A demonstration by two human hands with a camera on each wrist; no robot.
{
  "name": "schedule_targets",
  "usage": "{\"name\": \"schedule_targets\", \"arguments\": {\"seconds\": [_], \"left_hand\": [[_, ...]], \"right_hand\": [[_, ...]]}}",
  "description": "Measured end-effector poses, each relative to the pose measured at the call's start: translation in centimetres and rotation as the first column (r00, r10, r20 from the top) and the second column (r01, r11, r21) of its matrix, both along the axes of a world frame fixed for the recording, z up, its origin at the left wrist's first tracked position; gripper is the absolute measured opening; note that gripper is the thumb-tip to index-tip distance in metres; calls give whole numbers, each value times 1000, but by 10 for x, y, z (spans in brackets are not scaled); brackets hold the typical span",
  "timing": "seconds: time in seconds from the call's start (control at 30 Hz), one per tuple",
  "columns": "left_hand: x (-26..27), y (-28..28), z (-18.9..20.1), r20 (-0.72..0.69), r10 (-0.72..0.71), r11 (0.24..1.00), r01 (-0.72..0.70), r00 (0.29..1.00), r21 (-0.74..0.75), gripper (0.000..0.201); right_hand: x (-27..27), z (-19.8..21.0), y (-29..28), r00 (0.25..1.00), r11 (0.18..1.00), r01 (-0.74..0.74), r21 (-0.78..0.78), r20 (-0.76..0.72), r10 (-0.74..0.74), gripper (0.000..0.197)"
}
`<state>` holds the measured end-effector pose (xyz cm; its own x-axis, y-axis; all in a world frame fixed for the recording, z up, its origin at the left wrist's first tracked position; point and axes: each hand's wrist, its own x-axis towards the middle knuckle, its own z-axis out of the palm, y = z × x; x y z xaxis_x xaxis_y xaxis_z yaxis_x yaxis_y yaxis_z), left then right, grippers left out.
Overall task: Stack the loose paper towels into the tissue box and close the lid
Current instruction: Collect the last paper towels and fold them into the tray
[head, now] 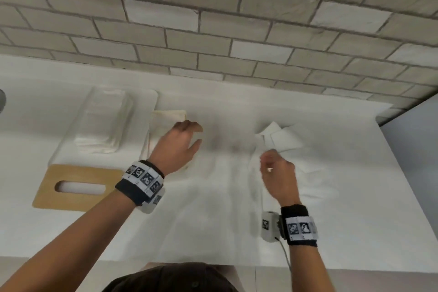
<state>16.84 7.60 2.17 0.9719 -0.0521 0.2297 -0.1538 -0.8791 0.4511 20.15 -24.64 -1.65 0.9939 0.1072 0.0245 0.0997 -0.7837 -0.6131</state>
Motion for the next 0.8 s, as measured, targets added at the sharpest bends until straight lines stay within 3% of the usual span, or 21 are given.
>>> {"name": "schedule_targets", "arguments": {"seconds": [0.1,0.17,0.23,0.3,0.33,0.4,0.47,0.5,0.6,0.63,0.7,0.8], "left_hand": [[4,-64,-5,-74,-82,993,75,994,-91,6],[14,-102,-18,-196,-105,991,85,975,-108,7],[22,-139,-34,-313,-110,992,83,943,-100,10],[26,-169,-47,-376,-122,991,88,919,-105,11],[27,-182,-51,-383,-124,990,86,915,-114,11],[26,-202,-57,-380,-117,987,63,918,-151,10],[27,-214,-62,-372,-116,972,28,921,-233,7],[28,-217,-65,-370,-121,959,12,921,-284,6],[36,-226,-72,-369,-140,916,-22,919,-402,13],[39,-231,-72,-370,-140,902,-36,918,-430,21],[43,-240,-65,-379,-117,857,-100,918,-505,55],[50,-250,-40,-427,-187,693,-189,884,-696,95]], "right_hand": [[27,-15,-83,952,951,305,-48,34,-303,13],[47,-23,-124,892,895,442,-68,-72,-446,34],[63,-35,-152,847,877,454,-160,-227,-480,64],[73,-47,-171,830,887,380,-262,-327,-452,83],[77,-52,-179,826,894,349,-283,-358,-436,83],[81,-54,-190,833,921,332,-205,-395,-388,61],[82,-50,-198,895,950,305,-61,-322,-308,28],[80,-44,-199,928,963,270,-14,-263,-264,20],[69,-22,-196,980,987,163,9,-119,-161,27],[64,-10,-195,986,990,127,53,-117,-120,33],[53,24,-190,989,954,21,299,-147,24,27],[31,85,-180,961,767,-70,638,-164,225,30]]}}
